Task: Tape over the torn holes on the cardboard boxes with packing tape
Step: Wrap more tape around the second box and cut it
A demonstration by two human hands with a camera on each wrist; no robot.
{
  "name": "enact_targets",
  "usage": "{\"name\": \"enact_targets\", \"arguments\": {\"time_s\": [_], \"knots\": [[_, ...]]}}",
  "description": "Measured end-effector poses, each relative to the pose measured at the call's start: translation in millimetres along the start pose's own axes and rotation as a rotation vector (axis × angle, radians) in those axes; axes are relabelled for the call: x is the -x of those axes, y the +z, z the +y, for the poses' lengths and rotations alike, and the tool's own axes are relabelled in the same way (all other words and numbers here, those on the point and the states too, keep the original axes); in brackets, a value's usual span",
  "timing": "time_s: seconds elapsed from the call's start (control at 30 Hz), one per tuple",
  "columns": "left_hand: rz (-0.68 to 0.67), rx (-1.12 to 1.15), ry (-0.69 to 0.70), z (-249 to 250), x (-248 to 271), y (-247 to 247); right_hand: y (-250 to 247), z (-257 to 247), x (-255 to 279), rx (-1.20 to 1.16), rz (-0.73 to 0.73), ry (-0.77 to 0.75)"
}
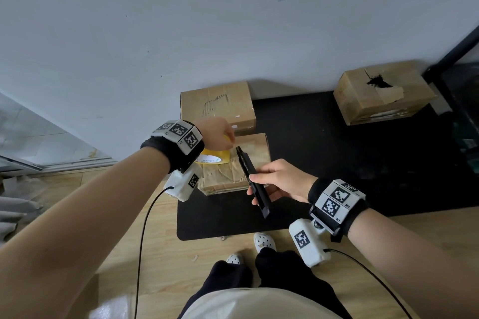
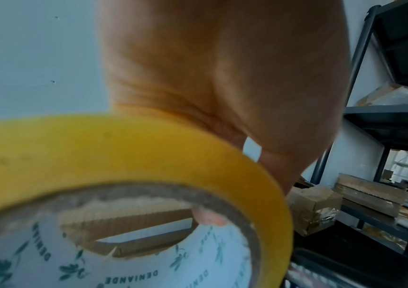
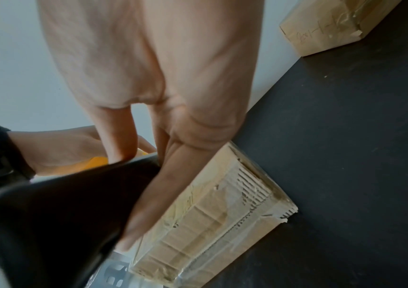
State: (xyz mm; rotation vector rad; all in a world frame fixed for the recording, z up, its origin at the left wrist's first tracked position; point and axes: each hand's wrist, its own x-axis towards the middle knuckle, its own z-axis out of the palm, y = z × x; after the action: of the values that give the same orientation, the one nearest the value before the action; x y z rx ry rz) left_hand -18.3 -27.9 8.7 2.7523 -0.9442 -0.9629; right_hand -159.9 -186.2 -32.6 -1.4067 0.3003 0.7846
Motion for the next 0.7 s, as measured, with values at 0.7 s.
{"name": "enact_targets", "arguments": {"time_s": [0.7], "knots": [[0.087,0.177,-0.005,-16,9,-3,14,7,-1,0.082,-0.054,0.036]]}}
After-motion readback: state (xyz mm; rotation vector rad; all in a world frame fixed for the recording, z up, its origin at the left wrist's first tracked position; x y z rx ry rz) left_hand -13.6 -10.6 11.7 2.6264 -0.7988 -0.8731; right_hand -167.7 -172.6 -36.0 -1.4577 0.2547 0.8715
